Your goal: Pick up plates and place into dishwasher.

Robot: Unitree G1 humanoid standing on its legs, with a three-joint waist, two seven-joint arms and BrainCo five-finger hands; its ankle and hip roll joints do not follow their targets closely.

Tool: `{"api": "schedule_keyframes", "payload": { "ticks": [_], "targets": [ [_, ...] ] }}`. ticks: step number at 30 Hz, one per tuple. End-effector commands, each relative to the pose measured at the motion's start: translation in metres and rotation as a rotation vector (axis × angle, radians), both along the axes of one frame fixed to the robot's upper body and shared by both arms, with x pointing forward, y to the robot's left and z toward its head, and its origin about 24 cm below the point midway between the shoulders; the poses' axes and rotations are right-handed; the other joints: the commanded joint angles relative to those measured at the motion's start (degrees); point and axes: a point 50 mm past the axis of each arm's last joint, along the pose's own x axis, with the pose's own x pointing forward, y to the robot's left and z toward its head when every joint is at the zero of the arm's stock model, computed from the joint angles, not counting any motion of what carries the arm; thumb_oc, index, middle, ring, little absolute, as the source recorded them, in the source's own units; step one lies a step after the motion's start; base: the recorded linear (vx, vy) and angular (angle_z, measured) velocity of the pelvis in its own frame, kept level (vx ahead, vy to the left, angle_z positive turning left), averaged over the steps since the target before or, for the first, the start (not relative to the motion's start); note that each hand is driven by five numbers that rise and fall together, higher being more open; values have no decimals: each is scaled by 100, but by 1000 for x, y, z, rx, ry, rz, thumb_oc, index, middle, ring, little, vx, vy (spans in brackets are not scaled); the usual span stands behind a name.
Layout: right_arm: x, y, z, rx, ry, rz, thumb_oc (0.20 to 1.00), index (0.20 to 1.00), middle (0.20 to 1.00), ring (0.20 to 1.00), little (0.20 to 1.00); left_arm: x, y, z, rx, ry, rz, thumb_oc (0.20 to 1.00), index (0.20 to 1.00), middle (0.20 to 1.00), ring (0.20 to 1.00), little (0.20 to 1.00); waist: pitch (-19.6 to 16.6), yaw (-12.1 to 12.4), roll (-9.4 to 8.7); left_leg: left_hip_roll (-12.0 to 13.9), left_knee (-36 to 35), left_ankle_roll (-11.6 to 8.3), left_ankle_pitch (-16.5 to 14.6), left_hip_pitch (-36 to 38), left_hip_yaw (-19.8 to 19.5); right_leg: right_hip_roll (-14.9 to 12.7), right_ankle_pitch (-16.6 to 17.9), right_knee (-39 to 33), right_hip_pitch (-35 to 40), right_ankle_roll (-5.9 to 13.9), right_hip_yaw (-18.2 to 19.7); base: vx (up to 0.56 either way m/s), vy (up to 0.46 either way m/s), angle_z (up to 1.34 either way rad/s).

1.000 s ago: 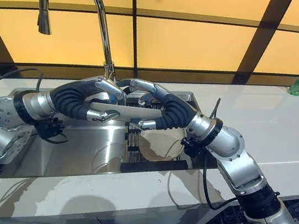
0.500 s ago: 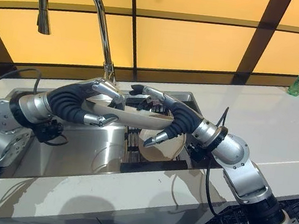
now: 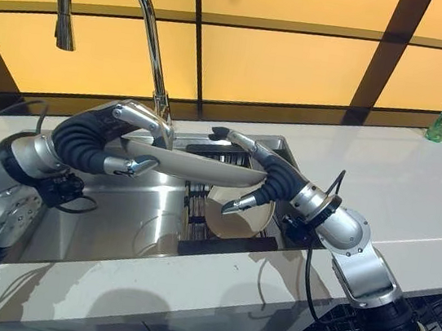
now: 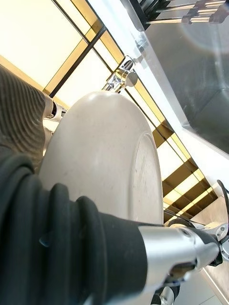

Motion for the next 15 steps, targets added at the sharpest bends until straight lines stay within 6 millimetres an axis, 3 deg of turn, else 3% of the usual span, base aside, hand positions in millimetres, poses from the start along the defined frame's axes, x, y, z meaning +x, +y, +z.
{"api": "schedule_keyframes", "payload": {
  "ticks": [1,10,11,12,15],
  "targets": [
    [-2,-5,9,44,-73,-21,1000,1000,1000,1000,1000,-11,5,19,-111,-61,-41,200,200,200,200,200,-310,-87,-261,-23,-10,-50,176,-603,-249,-682,-606,399,125,589,-74,0,0,0],
    [-6,0,13,98,-99,18,1000,1000,1000,1000,1000,-8,4,15,-143,-22,-56,200,200,200,200,200,-293,-86,-267,-51,6,-21,158,-602,-278,-684,-624,440,112,586,-52,0,0,0],
    [-6,2,14,111,-105,25,699,699,699,699,699,-7,4,14,-147,-17,-59,200,200,200,200,200,-294,-81,-267,-51,8,-21,153,-598,-276,-683,-624,437,115,583,-51,0,0,0],
    [-7,4,17,130,-111,39,200,200,200,200,200,-6,3,14,-152,-13,-61,200,200,200,200,200,-296,-79,-264,-51,9,-22,151,-596,-276,-682,-625,436,116,580,-51,0,0,0],
    [-7,10,20,187,-109,68,200,200,200,200,200,-5,0,12,-161,-3,-65,200,200,200,200,200,-295,-80,-254,-52,9,-20,142,-593,-274,-674,-627,428,116,575,-50,0,0,0]
  ]
}}
